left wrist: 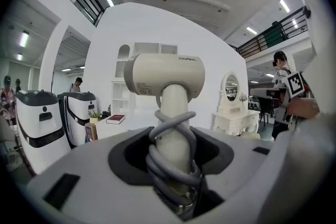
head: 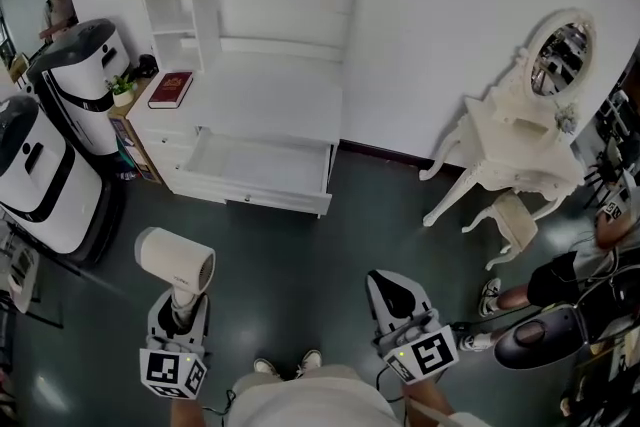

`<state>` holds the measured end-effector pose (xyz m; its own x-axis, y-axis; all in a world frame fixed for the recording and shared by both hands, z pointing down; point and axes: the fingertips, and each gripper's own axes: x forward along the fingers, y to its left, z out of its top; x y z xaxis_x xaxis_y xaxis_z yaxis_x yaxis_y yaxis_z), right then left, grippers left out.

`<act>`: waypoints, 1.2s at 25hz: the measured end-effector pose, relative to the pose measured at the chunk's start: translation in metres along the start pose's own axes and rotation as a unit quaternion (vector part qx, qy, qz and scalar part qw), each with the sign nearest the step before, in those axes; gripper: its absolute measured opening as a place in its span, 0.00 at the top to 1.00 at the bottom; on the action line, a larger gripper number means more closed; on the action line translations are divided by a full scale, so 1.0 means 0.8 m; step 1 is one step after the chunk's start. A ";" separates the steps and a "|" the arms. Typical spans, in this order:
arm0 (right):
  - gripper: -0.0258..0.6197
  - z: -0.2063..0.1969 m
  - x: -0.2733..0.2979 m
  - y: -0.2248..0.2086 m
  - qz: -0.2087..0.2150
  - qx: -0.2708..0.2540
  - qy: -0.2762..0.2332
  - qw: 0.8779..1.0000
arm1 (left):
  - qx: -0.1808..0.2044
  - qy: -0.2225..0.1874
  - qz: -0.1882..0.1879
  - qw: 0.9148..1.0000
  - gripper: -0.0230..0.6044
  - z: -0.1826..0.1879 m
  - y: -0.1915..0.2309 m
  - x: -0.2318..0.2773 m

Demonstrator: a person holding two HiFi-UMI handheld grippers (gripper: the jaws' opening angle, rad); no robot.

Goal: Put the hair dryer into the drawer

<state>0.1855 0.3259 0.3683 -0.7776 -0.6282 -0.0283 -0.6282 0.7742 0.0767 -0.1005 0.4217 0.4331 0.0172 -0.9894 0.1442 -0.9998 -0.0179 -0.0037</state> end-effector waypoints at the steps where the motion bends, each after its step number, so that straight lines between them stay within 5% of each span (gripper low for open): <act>1: 0.95 -0.001 -0.002 -0.003 0.003 0.000 0.000 1.000 | -0.001 -0.002 0.001 1.000 0.64 0.001 -0.004 0.000; 18: 0.95 -0.033 0.044 -0.028 0.050 0.003 0.011 0.999 | -0.008 0.010 0.027 1.000 0.64 0.000 -0.007 0.034; 30: 0.95 -0.043 0.231 -0.094 0.026 0.000 0.033 0.999 | -0.013 0.012 -0.020 1.000 0.64 0.005 0.093 0.226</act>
<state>0.0898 0.1486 0.3912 -0.8060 -0.5904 0.0414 -0.5866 0.8062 0.0766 -0.1721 0.2408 0.4552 0.0579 -0.9842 0.1675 -0.9982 -0.0540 0.0277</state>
